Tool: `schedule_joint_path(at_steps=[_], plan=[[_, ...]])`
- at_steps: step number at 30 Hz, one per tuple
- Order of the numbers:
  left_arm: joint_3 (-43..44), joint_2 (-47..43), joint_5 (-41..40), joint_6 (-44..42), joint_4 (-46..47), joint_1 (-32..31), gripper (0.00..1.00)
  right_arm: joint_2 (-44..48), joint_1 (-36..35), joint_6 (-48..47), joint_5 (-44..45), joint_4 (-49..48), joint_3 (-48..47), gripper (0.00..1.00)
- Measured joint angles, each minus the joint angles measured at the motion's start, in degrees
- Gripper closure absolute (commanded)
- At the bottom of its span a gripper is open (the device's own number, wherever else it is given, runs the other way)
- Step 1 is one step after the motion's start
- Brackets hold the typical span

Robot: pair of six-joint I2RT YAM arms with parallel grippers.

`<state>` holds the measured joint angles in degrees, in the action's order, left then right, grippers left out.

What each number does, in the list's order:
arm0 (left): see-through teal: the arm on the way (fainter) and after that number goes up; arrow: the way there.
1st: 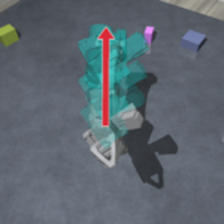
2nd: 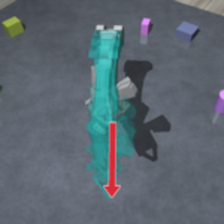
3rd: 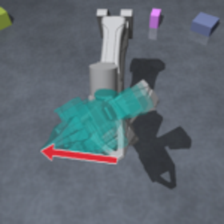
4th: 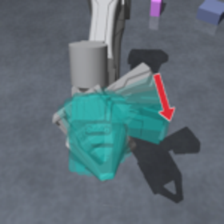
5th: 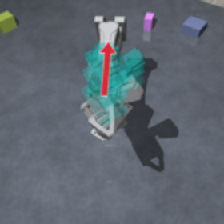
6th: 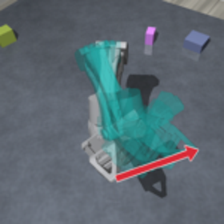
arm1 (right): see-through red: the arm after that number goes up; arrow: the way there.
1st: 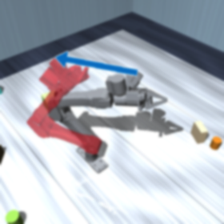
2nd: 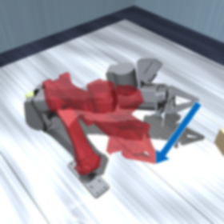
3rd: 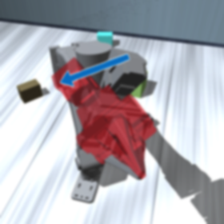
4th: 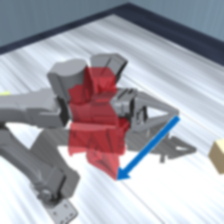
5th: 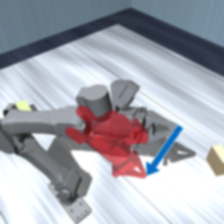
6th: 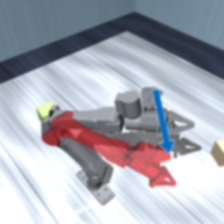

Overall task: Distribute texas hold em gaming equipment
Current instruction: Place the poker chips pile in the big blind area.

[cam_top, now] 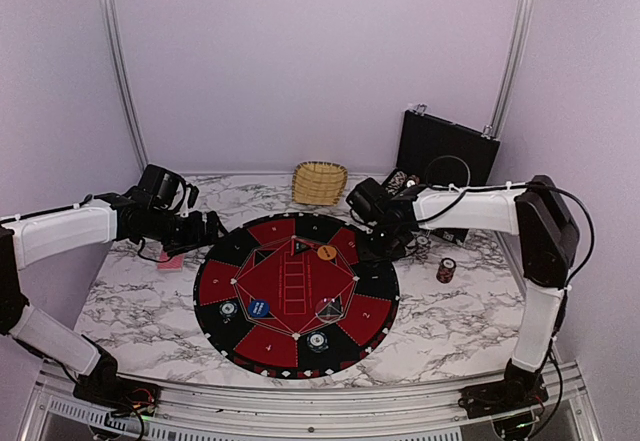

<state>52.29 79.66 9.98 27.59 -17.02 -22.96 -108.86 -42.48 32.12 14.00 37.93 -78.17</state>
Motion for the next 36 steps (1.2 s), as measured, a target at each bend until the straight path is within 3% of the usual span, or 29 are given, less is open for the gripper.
schedule_joint_path(at_steps=[36], plan=[[-1.1,0.0,1.6,-1.0,0.0,0.4,0.01,-38.4,3.8,-17.1,-3.6,9.6,-58.2,0.68]])
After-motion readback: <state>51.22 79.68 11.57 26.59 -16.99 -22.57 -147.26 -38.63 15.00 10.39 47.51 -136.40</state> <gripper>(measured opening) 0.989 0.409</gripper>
